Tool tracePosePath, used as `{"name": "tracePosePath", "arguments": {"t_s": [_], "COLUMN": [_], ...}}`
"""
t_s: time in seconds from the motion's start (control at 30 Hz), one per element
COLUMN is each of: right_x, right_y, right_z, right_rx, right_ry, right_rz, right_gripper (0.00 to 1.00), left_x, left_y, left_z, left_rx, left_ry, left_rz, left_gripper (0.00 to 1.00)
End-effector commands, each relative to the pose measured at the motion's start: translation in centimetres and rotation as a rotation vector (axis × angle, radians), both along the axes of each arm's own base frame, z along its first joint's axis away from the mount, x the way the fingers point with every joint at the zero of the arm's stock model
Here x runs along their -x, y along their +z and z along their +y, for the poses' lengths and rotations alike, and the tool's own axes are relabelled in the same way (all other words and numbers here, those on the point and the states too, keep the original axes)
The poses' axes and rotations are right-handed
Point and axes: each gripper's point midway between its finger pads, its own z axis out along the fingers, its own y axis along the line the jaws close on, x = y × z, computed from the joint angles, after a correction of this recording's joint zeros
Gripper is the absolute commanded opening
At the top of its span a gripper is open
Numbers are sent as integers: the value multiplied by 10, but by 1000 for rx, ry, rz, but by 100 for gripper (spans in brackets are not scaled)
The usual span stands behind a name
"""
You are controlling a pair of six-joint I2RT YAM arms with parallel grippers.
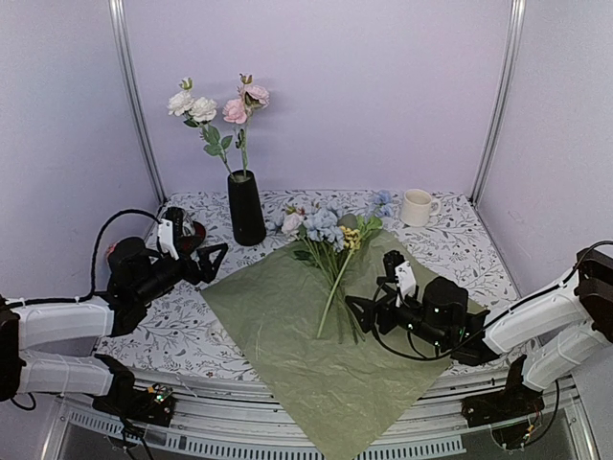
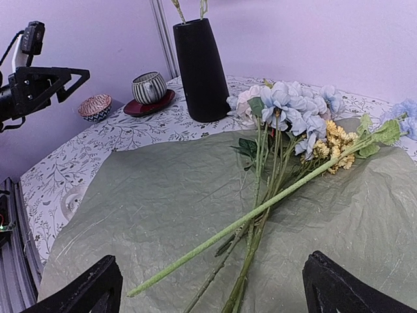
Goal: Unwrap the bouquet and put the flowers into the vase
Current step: Pick up the fake flower from the flattened wrapping paper.
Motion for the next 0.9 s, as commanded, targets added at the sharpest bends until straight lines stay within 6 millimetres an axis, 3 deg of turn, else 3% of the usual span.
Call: {"name": "tracePosePath", "arguments": {"t_s": [0.0,0.27,0.87], "right_x": [-1,-6,1], "right_y": [1,-1,-1], "right_z": [-7,5,-12], "right_rx": [6,24,-1], "right_ry": [-20,-4,-19], "right_rz": [-6,-10,-17], "right_gripper": [99,99,99], "left_x": [5,6,4], "left_y": [8,8,2], "left_z": [-5,-9,-12], "left_rx": [6,14,4], "left_ry": [-28,-47,-51], "left_rz": [-47,-47,-32], "left_gripper": [97,97,98]}}
